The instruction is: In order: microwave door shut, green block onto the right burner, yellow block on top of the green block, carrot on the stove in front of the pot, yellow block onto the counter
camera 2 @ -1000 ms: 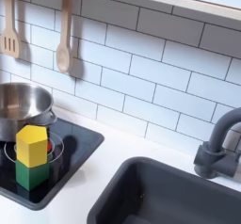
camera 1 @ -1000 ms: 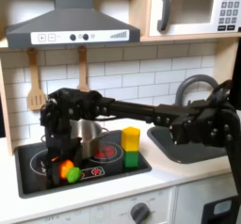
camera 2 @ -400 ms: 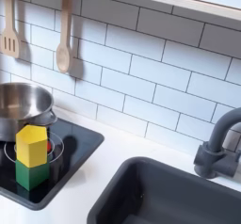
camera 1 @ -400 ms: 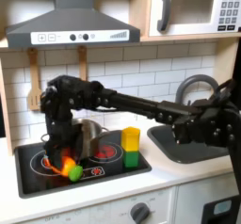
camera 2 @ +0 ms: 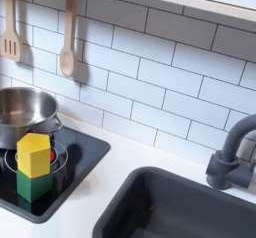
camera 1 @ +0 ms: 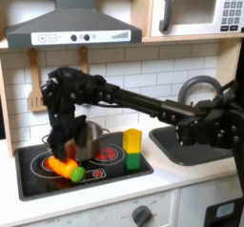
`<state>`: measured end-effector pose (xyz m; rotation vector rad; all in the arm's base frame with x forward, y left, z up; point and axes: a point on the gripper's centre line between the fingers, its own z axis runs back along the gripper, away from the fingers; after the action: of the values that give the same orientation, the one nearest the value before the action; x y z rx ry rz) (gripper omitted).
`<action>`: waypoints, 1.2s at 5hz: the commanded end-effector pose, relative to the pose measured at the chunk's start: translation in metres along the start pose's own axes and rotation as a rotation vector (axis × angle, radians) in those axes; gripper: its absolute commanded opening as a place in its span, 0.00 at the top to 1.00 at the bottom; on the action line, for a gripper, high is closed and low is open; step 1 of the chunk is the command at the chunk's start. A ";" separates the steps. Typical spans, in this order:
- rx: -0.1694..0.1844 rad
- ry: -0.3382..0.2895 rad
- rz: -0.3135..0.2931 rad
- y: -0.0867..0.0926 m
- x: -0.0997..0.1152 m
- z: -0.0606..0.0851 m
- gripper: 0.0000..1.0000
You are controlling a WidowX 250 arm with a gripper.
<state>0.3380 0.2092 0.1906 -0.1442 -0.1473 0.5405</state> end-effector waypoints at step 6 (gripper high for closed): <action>-0.112 0.030 -0.360 -0.078 -0.053 0.029 0.00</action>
<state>0.3250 0.1203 0.2276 -0.2188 -0.1717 0.1781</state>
